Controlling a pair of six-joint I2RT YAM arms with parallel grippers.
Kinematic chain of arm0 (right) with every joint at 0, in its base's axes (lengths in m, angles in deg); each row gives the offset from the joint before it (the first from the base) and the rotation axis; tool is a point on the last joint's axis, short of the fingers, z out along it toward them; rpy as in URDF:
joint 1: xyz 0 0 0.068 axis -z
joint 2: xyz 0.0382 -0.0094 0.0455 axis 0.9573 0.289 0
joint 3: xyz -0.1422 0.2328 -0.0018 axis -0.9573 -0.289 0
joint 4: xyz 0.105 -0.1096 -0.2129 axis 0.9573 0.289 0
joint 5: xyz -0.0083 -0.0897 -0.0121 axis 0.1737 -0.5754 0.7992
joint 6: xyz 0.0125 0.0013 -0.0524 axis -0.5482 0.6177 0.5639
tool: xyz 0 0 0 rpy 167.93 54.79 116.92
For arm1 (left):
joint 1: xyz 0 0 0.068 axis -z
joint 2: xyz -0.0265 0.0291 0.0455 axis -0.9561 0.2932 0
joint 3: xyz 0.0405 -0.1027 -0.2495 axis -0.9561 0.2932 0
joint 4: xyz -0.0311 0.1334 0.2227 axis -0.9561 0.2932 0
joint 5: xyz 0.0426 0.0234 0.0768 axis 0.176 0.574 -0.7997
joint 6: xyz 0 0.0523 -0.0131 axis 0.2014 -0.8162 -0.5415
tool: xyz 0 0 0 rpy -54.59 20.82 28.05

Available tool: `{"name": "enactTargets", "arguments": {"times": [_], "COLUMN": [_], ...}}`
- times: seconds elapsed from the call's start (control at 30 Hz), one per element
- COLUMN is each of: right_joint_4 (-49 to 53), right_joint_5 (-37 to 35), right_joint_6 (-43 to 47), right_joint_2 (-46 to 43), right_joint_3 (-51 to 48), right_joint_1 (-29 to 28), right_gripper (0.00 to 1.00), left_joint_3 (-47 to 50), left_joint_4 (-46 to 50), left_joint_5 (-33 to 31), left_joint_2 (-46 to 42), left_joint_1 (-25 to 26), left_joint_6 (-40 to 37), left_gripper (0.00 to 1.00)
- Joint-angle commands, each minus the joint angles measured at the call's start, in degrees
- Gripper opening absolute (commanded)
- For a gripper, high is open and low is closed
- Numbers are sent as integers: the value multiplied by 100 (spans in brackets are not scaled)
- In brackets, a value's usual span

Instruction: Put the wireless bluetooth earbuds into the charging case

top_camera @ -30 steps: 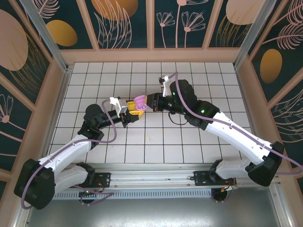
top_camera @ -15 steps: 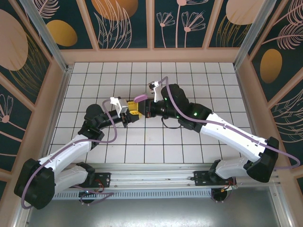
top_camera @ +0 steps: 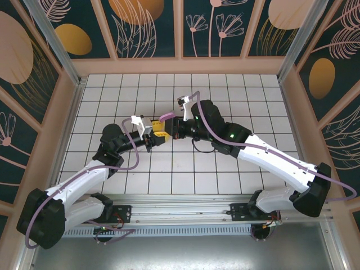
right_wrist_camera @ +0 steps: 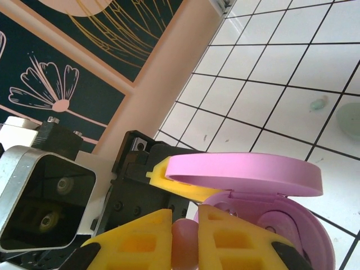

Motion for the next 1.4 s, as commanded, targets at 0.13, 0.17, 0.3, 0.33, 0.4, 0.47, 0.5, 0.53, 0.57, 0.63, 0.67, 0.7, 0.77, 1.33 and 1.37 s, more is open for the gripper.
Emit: {"name": "enactTargets", "arguments": {"times": [0.13,0.17,0.3,0.33,0.4,0.47,0.5,0.53,0.57,0.63,0.67,0.7,0.77,1.33,1.37], "right_joint_4": [-307,-326,-389,-371,-315,-260,-227,-195,-166,-102,-75,-49,-2,217,225], "right_joint_5": [-87,-94,-103,-112,-146,-211,-240,-267,-284,-307,-320,-332,-371,-671,-700], "right_joint_6": [184,185,207,216,238,251,256,262,265,282,290,297,308,414,414], "right_joint_2": [223,225,236,244,245,237,236,236,232,223,216,208,194,166,159], "right_joint_3": [13,-4,-44,-42,-56,-99,-116,-128,-140,-151,-150,-160,-154,-102,-97], "right_joint_1": [3,9,9,5,9,8,8,8,9,0,-1,-10,-17,-150,-158], "right_gripper": [14,14,14,15,15,15,16,17,17,18,18,19,19,26,26], "left_joint_3": [-41,-55,-51,-48,-38,-41,-41,-40,-45,-35,-32,-32,-23,7,3], "left_joint_4": [-207,-207,-216,-218,-225,-225,-225,-225,-225,-216,-216,-200,-207,-60,-50], "left_joint_5": [142,149,150,149,140,144,144,145,140,131,131,131,122,60,59], "left_joint_2": [-56,-56,-39,-51,-48,-53,-56,-56,-56,-65,-72,-78,-91,-241,-249], "left_joint_1": [9,14,18,15,17,16,16,19,16,10,19,14,12,8,16], "left_joint_6": [80,80,82,76,76,78,75,73,74,64,63,59,50,9,8], "left_gripper": [9,9,9,9,9,9,9,9,9,9,9,9,9,9,9]}}
